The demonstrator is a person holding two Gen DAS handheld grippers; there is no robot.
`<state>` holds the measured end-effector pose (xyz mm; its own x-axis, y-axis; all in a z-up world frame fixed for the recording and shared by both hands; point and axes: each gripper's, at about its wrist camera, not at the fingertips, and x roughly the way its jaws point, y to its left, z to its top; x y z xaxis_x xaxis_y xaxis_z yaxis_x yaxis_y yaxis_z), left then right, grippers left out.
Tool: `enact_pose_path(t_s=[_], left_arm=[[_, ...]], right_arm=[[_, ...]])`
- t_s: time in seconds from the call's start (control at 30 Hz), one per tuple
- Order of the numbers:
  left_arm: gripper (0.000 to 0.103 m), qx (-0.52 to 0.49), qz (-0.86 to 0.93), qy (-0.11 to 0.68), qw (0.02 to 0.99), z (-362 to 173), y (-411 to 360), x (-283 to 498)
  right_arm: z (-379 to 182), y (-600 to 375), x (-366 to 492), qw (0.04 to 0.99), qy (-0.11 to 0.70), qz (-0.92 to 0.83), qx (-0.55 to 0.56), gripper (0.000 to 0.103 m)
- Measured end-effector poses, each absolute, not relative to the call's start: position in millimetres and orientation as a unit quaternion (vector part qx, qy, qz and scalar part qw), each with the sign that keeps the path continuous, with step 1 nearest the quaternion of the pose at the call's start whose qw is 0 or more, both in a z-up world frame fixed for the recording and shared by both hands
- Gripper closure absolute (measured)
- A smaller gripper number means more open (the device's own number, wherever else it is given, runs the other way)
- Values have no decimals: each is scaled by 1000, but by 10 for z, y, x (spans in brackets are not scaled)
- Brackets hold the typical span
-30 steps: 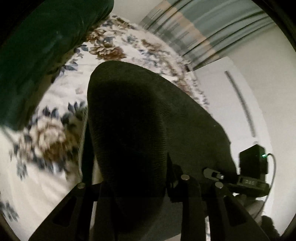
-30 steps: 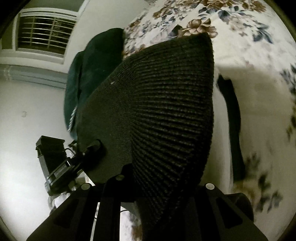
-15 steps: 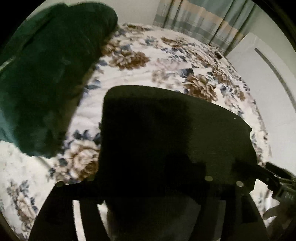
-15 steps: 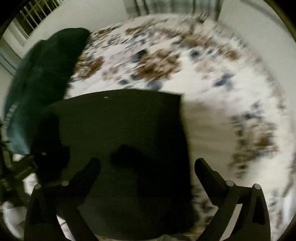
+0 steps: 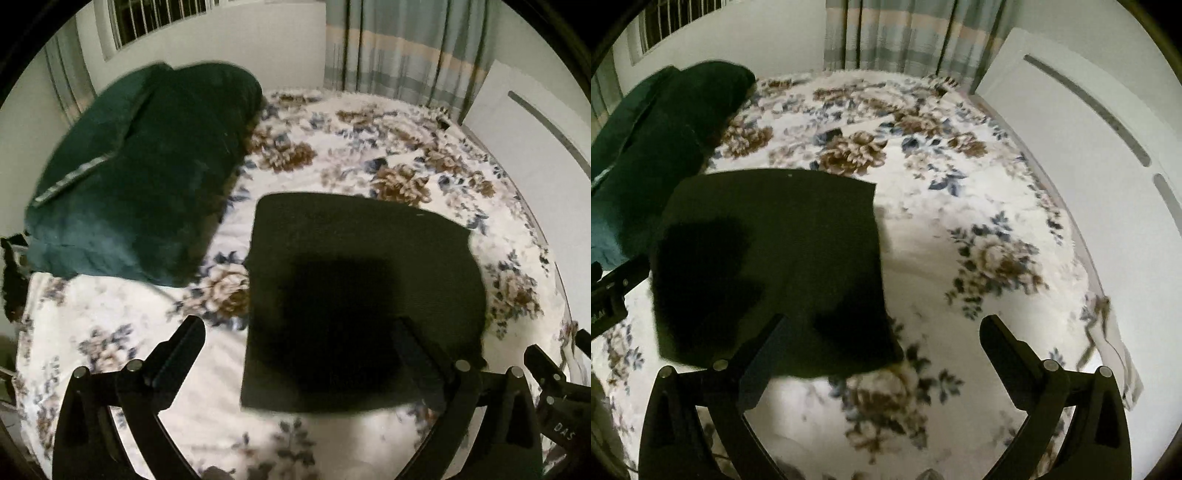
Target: Fold small clothes
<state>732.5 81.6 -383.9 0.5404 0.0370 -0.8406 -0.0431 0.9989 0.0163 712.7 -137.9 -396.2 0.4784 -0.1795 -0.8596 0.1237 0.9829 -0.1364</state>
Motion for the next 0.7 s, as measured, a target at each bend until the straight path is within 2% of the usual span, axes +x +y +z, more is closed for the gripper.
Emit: enact_pose_path(t_s=[0.37, 0.7], left_arm=[[0, -2, 6, 424, 906, -2432, 535, 5794], [0, 1, 15, 386, 923, -1475, 485, 4693]], right_arm=[[-2382, -1470, 5494, 899, 424, -101, -39, 0], [-1113, -1431, 4130, 927, 364, -79, -33, 0]])
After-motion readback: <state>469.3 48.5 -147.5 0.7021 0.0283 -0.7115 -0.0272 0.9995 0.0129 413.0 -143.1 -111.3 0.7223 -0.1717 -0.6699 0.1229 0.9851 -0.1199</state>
